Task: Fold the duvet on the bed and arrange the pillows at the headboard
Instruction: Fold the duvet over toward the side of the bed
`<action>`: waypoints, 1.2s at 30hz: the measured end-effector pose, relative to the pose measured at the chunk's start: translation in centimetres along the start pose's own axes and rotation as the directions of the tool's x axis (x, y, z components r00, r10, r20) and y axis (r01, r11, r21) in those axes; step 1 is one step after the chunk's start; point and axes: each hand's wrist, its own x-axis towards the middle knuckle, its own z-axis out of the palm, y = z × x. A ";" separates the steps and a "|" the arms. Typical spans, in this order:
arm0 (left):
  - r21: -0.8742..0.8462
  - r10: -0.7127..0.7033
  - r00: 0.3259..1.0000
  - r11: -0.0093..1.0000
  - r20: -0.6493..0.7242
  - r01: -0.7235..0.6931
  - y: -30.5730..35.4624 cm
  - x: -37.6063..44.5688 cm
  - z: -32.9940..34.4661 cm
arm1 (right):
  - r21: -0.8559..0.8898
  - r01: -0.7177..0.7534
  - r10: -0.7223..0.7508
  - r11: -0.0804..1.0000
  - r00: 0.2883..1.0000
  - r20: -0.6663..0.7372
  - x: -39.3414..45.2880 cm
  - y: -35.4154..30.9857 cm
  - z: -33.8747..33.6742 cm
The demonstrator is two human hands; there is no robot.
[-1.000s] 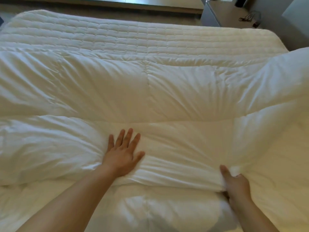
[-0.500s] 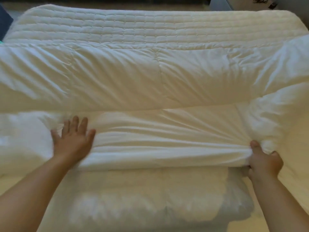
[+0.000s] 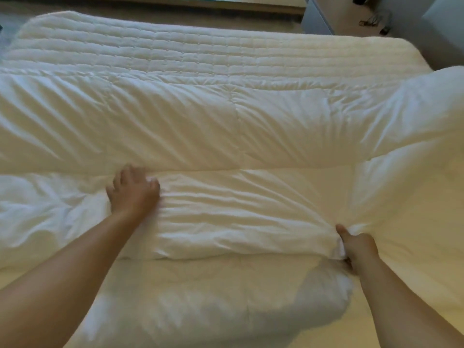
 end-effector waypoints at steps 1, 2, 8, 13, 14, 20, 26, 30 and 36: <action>-0.016 0.088 0.996 0.996 -0.011 -0.089 2.6 -0.7 0.7 | -0.026 0.016 -0.016 1.000 1.000 0.009 0.1 -0.4 0.4; -0.031 0.181 0.983 0.983 0.004 -0.181 5.1 -1.7 1.6 | -0.049 0.023 -0.023 0.999 1.000 0.008 -0.1 -0.8 0.5; 0.125 0.454 0.823 0.846 0.342 -0.518 11.7 -8.9 9.2 | 0.026 0.009 -0.012 1.000 0.993 0.116 3.5 1.3 0.5; 0.142 0.405 0.854 0.872 0.327 -0.468 12.7 -8.1 10.0 | 0.202 0.096 -0.088 0.975 0.995 -0.046 2.4 -1.6 -4.4; 0.119 0.401 0.860 0.882 0.314 -0.455 13.5 -8.2 10.0 | 0.243 0.136 -0.120 0.960 0.990 -0.080 2.6 -2.3 -5.7; -0.001 0.429 0.875 0.898 0.224 -0.440 22.9 -9.9 12.0 | 0.569 0.010 -0.052 0.822 0.997 0.057 12.4 -7.0 -11.8; 0.045 0.565 0.788 0.805 0.243 -0.591 35.1 -13.3 16.6 | 0.731 -0.107 -0.128 0.674 0.958 0.258 17.2 -11.7 -14.5; 0.075 0.562 0.788 0.800 0.251 -0.595 40.4 -14.3 20.2 | 0.834 -0.234 -0.158 0.500 0.922 0.353 20.9 -12.5 -15.5; 0.156 0.553 0.792 0.786 0.259 -0.599 40.0 -13.3 24.0 | 0.865 -0.392 -0.373 0.313 0.787 0.492 25.9 -12.4 -16.3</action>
